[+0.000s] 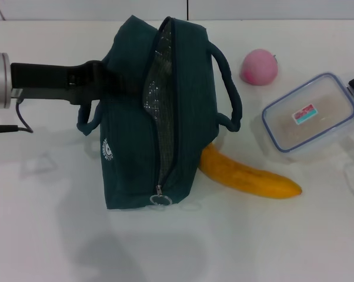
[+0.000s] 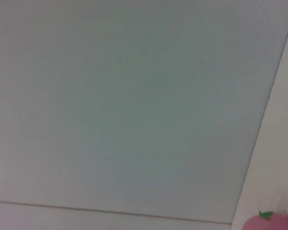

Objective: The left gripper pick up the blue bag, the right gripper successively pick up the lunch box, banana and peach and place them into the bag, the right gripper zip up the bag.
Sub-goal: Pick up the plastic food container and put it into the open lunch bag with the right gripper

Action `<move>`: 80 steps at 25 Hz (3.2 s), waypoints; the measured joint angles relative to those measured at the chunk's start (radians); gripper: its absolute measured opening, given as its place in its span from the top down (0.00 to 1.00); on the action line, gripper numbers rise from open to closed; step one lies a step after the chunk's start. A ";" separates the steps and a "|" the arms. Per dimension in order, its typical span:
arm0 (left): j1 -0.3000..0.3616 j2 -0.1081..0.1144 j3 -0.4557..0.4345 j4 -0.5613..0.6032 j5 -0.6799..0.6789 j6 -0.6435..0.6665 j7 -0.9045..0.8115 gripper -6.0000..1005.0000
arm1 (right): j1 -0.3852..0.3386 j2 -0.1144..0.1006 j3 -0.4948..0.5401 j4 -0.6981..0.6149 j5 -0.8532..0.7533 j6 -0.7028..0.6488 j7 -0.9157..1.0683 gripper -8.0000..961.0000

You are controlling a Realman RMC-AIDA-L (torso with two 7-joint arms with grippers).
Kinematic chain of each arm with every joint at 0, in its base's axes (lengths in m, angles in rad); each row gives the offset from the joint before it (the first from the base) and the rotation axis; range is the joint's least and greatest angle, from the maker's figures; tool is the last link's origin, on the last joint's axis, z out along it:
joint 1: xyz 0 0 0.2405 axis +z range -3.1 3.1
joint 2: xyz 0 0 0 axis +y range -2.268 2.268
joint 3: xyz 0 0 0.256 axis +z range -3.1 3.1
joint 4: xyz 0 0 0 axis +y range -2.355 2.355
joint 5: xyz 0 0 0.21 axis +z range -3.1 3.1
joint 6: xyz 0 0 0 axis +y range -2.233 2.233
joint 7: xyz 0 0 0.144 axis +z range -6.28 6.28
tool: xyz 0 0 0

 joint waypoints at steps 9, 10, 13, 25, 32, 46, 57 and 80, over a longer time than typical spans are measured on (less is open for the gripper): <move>-0.003 0.007 0.000 -0.008 0.000 0.000 0.007 0.97 | -0.011 0.005 0.000 0.006 0.039 -0.017 0.033 0.89; -0.003 0.008 0.000 -0.009 0.000 0.000 0.007 0.97 | -0.011 0.005 0.000 0.009 0.045 -0.021 0.035 0.89; -0.004 0.008 0.000 -0.021 0.000 0.000 0.014 0.97 | -0.012 0.005 0.000 0.016 0.070 -0.036 0.040 0.89; -0.027 0.014 -0.002 -0.062 0.000 0.000 0.035 0.97 | 0.005 0.011 0.000 0.086 0.168 -0.172 0.099 0.89; -0.043 0.015 -0.002 -0.062 -0.001 0.001 0.038 0.97 | 0.050 0.011 0.023 0.119 0.184 -0.272 0.121 0.89; -0.055 0.008 0.004 -0.062 -0.002 0.002 0.043 0.97 | 0.231 0.011 0.077 0.182 0.178 -0.375 0.150 0.89; -0.085 0.005 0.005 -0.094 -0.003 0.001 0.066 0.97 | 0.489 0.011 0.079 0.211 0.140 -0.249 0.125 0.89; -0.094 0.006 -0.031 -0.125 -0.003 -0.008 0.099 0.97 | 0.462 0.011 0.084 0.204 -0.043 0.020 0.046 0.81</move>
